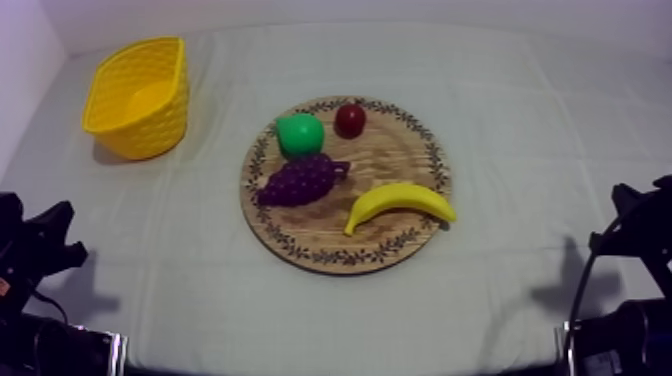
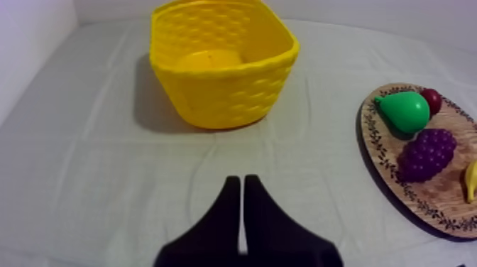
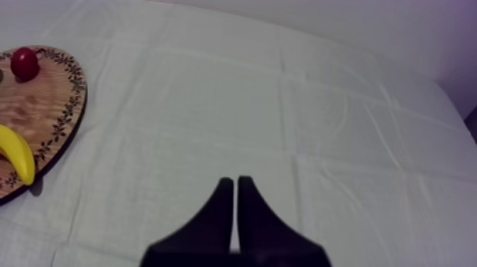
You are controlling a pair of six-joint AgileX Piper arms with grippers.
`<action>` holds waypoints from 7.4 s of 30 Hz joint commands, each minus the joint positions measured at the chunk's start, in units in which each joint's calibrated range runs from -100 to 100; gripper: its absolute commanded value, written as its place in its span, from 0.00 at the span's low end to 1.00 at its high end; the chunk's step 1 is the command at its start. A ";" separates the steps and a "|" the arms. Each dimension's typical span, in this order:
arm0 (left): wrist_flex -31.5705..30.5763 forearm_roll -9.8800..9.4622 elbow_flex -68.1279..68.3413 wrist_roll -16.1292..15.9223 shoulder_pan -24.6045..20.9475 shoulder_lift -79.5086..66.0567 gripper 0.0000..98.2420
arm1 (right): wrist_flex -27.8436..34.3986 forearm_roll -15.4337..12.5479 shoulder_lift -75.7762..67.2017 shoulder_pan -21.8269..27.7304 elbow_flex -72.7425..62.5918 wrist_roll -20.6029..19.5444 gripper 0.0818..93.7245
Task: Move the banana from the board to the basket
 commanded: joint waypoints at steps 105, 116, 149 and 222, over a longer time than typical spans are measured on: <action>-1.50 -8.44 -74.67 -3.61 40.60 91.43 0.01 | 0.04 0.01 -0.02 0.00 -0.03 0.00 0.00; -2.85 -6.58 -67.73 -3.52 39.96 95.28 0.03 | 0.04 0.01 -0.02 0.00 -0.03 -0.02 0.00; 0.19 -4.37 -71.52 -0.37 39.90 104.29 0.62 | 0.04 0.01 -0.02 0.00 -0.03 0.00 0.00; 52.11 -15.19 -130.00 4.69 41.30 153.01 0.22 | 0.04 0.01 -0.02 0.00 -0.03 0.01 0.00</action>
